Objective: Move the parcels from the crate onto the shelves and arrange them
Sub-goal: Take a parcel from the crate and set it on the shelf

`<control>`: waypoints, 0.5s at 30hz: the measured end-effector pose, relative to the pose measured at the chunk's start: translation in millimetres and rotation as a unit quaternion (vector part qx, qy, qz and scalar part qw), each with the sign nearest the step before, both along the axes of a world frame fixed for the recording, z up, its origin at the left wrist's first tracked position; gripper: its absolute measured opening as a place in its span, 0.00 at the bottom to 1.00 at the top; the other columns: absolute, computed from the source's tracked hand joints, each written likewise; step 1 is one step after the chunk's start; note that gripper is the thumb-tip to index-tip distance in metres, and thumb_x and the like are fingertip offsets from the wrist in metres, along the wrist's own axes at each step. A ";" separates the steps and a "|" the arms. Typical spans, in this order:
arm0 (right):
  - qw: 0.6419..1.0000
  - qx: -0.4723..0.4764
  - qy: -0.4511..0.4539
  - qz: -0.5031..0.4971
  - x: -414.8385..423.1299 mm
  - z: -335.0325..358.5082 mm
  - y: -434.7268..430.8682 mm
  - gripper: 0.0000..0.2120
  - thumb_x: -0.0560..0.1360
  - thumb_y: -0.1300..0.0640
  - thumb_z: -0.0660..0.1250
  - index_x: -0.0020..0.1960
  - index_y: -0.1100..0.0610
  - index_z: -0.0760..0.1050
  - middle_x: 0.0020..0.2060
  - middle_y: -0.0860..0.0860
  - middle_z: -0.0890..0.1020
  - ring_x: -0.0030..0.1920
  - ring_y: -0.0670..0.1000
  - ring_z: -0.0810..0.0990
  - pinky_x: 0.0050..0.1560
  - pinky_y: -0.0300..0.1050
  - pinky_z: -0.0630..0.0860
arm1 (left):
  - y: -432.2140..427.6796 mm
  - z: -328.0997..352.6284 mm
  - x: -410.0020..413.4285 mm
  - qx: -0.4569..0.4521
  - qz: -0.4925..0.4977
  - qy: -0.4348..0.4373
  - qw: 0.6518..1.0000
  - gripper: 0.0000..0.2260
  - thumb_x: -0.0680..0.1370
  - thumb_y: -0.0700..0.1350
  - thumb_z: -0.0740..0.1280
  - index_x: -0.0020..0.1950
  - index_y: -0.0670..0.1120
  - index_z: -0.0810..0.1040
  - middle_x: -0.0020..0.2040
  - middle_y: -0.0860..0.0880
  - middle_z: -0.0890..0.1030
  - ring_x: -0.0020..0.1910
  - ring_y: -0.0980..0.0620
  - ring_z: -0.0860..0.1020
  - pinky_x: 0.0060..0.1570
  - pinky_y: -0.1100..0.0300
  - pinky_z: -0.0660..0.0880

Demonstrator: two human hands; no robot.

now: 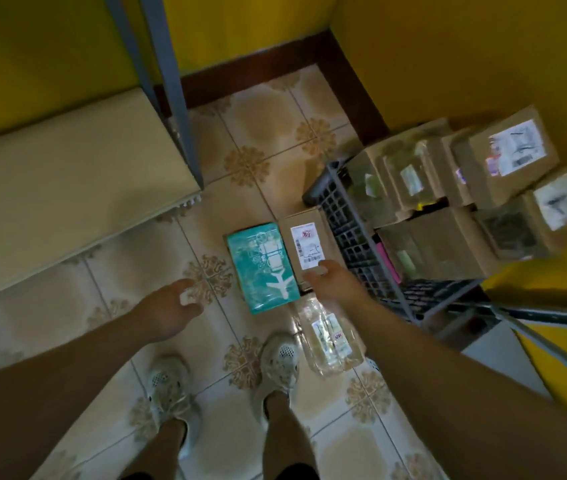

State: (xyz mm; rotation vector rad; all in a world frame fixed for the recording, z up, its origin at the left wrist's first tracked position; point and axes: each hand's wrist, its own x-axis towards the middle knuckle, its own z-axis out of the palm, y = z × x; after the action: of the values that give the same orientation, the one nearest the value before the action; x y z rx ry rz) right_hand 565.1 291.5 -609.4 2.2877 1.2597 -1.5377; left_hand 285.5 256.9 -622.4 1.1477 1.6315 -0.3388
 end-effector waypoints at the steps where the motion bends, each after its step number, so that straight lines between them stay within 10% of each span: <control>1: 1.000 -0.007 0.003 0.012 -1.3 -27.9 13.8 0.32 0.79 0.42 0.64 0.78 0.54 0.62 0.72 0.57 0.72 0.67 0.58 0.74 0.66 0.51 0.72 | 1.8 -25.0 2.6 -0.010 0.019 0.003 1.000 0.28 0.81 0.53 0.62 0.78 0.49 0.57 0.78 0.45 0.59 0.74 0.44 0.64 0.66 0.57 0.63; 7: 0.996 -0.001 0.017 0.087 -23.1 -179.4 82.2 0.33 0.81 0.42 0.62 0.79 0.56 0.57 0.74 0.58 0.69 0.70 0.59 0.71 0.66 0.48 0.69 | 3.5 -175.9 36.6 -0.049 0.204 -0.009 0.978 0.26 0.79 0.51 0.66 0.76 0.50 0.63 0.70 0.45 0.70 0.55 0.46 0.76 0.48 0.60 0.71; 15: 0.992 0.080 0.088 -0.043 -44.2 -263.1 83.7 0.34 0.78 0.43 0.67 0.78 0.49 0.57 0.57 0.48 0.75 0.56 0.51 0.75 0.59 0.44 0.71 | 11.3 -259.0 83.1 -0.118 0.398 -0.164 0.895 0.28 0.79 0.50 0.66 0.75 0.63 0.59 0.70 0.53 0.73 0.66 0.47 0.72 0.60 0.43 0.72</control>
State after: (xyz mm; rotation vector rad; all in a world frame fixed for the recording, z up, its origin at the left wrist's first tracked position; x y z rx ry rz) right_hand 520.9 375.2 -872.5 2.3746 1.3903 -1.7637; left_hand 368.5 268.3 -881.4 0.2654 1.5589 0.1833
